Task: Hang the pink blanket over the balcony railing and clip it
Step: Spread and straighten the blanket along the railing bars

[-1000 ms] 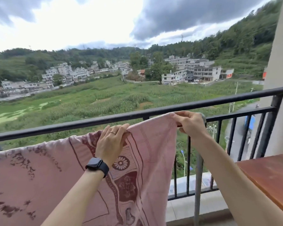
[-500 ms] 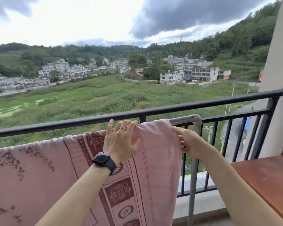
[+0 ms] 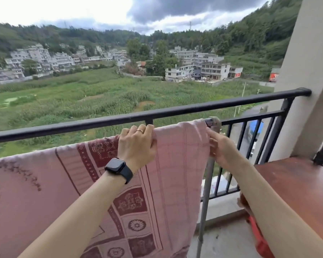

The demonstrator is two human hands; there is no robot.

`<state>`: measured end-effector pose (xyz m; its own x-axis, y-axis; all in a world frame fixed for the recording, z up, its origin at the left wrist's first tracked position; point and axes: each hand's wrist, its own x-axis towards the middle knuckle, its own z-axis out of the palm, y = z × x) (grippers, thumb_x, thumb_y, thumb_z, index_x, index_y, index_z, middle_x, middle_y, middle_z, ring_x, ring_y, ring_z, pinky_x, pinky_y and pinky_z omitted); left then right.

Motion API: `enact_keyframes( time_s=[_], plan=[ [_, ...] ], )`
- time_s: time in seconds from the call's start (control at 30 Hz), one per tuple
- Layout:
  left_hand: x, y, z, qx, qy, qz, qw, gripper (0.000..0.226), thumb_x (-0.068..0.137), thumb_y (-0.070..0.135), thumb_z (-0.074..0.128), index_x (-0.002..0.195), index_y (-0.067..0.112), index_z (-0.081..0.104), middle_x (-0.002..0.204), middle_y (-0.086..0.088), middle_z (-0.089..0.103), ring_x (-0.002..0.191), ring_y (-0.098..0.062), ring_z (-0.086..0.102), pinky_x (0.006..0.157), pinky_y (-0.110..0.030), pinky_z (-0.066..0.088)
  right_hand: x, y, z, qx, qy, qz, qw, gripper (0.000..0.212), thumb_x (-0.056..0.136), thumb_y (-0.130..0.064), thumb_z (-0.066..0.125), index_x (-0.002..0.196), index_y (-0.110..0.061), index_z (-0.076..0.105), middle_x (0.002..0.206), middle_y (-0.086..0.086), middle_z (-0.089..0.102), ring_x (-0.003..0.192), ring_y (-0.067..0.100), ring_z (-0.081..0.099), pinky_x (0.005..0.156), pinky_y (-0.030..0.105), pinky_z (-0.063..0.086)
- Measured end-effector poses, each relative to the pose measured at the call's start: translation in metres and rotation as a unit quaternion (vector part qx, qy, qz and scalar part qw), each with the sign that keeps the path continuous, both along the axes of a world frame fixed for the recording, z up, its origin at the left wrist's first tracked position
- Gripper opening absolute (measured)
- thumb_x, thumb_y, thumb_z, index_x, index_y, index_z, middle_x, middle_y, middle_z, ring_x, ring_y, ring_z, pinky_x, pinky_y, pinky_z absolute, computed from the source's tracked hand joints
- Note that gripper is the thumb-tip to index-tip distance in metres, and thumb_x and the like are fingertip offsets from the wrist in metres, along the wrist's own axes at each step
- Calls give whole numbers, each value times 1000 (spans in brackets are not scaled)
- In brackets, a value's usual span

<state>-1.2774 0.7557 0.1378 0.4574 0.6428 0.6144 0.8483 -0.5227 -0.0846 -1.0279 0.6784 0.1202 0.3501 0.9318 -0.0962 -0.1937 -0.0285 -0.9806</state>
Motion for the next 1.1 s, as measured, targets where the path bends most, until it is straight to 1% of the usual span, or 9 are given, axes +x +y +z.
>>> enact_keyframes(
  time_s=[0.1,0.2,0.33,0.4,0.57,0.73,0.87,1.03,1.1],
  plan=[
    [25,-16,8,-61,-23,-25,998,44,90,52,45,123,24,52,114,2,64,103,-24,61,92,-44,40,12,-5,12,-17,-63,-10,998,37,96,-48,57,73,-22,69,64,-4,53,55,12,46,56,28,34],
    [56,-37,6,-104,-68,-60,990,44,93,56,44,125,27,54,113,2,65,104,-22,62,92,-41,40,34,-15,17,47,-135,-79,987,23,96,-35,64,82,-19,73,72,-3,62,70,17,58,64,30,49],
    [76,-37,2,-79,-153,-112,979,29,94,46,58,116,27,65,106,5,70,95,-23,64,74,-33,44,64,-20,15,159,-56,-131,977,13,96,-26,65,86,-21,73,77,-6,69,75,13,65,69,28,54],
    [76,-37,-8,-61,-150,-102,982,27,92,37,65,117,28,66,111,5,70,99,-24,64,82,-37,48,73,-23,-7,142,-72,-155,975,9,93,-27,69,87,-22,74,83,-6,72,81,15,66,70,29,53],
    [80,-50,-26,-31,-75,19,996,44,87,29,62,130,32,52,119,6,65,109,-23,59,102,-40,35,87,-27,-35,98,-139,-24,985,15,94,-32,67,91,-19,72,87,-1,75,85,20,71,77,40,59],
    [128,-79,-8,-97,-57,49,992,54,86,49,54,136,31,47,128,2,61,119,-24,53,112,-43,24,102,-25,-12,135,-200,35,970,27,93,-42,66,92,-16,70,84,-2,71,76,11,65,67,26,53],
    [185,-88,13,-136,-65,47,987,59,88,65,41,132,29,56,120,2,66,114,-23,59,105,-43,37,111,-30,-14,168,-202,5,965,17,98,-34,61,97,-18,66,86,-3,68,77,11,63,68,26,51],
    [217,-91,23,-241,-131,40,961,39,87,60,55,109,30,68,107,6,71,104,-18,64,88,-40,53,117,-55,-57,113,-226,121,960,18,90,-39,69,99,-25,64,93,-3,70,83,16,70,78,37,59],
    [219,-96,23,-246,-156,24,956,36,86,60,59,106,31,70,104,8,71,103,-14,63,88,-37,53,124,-65,-74,89,-274,146,946,21,89,-41,71,101,-25,65,96,-8,69,88,11,68,76,28,55]
  ],
)
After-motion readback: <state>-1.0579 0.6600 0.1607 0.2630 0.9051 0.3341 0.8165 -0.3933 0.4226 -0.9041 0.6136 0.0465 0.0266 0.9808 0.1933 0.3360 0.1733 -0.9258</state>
